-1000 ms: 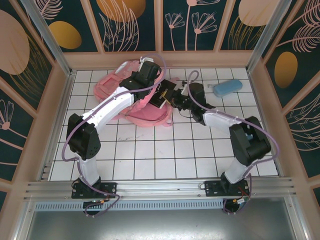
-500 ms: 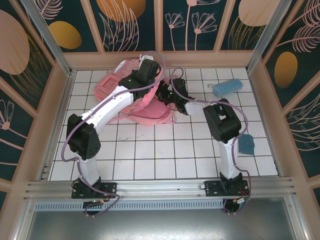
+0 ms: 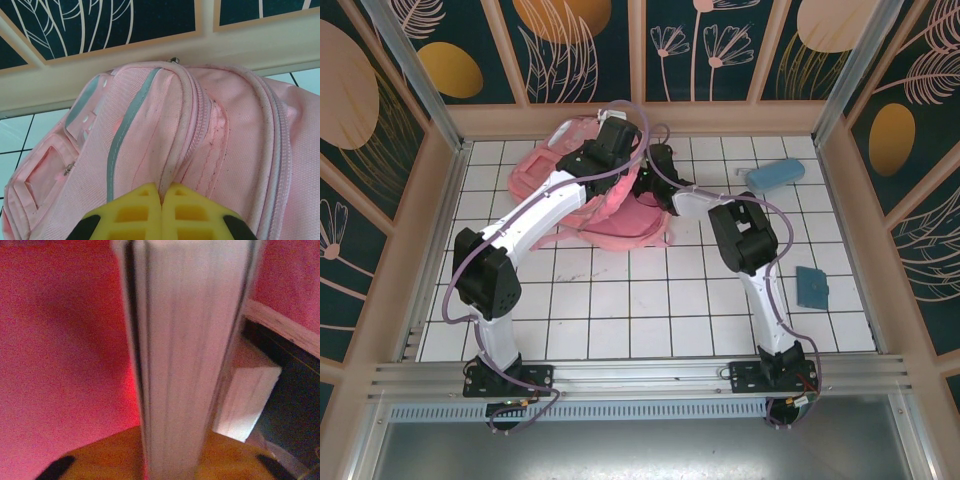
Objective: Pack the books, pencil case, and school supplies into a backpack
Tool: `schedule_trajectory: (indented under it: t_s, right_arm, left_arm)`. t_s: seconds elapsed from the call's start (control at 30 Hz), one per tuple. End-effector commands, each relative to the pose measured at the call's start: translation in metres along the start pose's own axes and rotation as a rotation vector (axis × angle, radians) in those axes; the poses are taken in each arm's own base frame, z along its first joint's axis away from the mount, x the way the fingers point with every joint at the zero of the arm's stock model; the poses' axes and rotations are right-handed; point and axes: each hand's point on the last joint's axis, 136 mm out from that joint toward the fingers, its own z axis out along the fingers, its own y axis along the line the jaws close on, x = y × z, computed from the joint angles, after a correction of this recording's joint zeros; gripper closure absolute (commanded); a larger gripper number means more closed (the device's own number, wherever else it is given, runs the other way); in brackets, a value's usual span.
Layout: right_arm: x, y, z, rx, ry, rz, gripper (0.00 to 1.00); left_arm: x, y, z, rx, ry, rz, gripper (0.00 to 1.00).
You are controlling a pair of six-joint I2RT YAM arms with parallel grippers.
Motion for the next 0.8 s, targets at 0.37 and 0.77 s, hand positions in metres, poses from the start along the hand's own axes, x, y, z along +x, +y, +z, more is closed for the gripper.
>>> schedule_trajectory:
  t_s: [0.37,0.77]
  right_arm:
    - [0.015,0.001,-0.116,0.078,-0.033,-0.060,0.32]
    - [-0.010,-0.064,-0.249,0.420,-0.315,-0.085,0.35]
  left_arm:
    - [-0.060,-0.005,-0.024,0.075,-0.164,-0.146,0.99]
    - [-0.036,-0.093,-0.006,0.479,-0.049,-0.120,0.98]
